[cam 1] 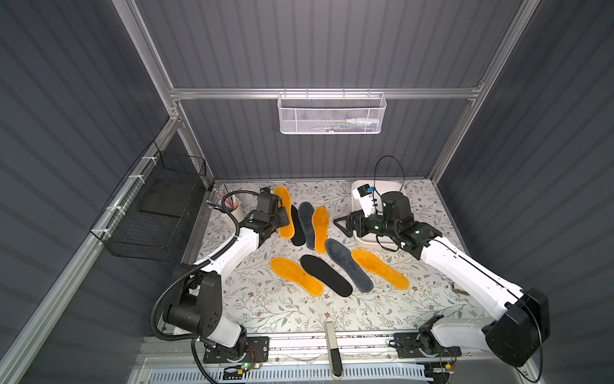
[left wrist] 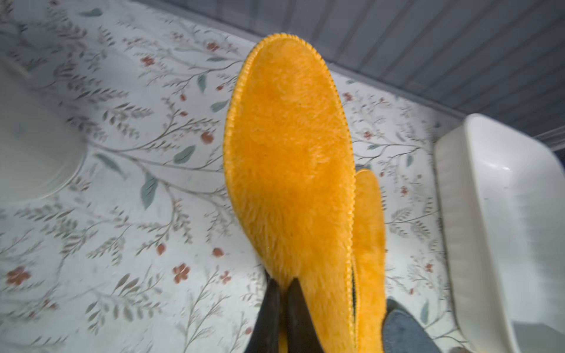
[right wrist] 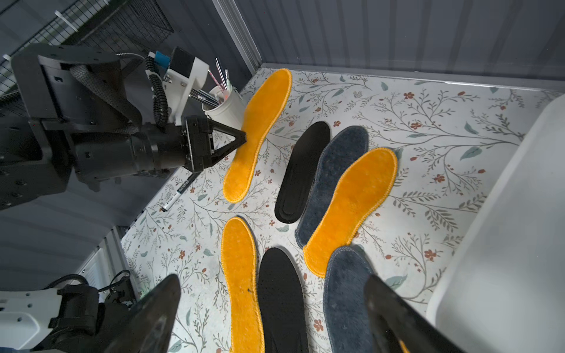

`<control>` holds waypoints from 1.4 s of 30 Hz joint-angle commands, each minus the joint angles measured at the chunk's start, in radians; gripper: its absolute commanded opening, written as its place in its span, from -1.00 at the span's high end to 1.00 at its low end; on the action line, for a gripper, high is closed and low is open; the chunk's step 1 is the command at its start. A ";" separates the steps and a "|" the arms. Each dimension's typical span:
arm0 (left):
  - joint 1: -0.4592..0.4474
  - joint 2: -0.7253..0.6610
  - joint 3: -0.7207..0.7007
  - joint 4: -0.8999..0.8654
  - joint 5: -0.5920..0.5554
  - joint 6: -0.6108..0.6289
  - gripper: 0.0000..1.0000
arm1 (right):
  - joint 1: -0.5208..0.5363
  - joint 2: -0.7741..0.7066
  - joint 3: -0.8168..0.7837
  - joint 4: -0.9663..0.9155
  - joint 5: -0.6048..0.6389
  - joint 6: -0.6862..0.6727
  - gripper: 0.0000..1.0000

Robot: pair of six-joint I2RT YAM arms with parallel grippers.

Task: Put the insoles into the storage box
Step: Pick up the insole from the center of the board.

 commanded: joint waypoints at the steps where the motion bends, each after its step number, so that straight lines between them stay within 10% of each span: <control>1: -0.025 0.010 0.030 0.158 0.133 0.052 1.00 | 0.003 -0.040 0.026 0.044 -0.063 0.052 -0.85; 23: -0.228 0.028 0.004 0.464 0.191 0.130 1.00 | 0.001 0.104 0.106 0.061 0.177 0.218 -0.67; 42: -0.270 -0.028 -0.043 0.487 0.082 0.143 1.00 | -0.026 0.276 0.238 0.130 0.066 0.298 -0.10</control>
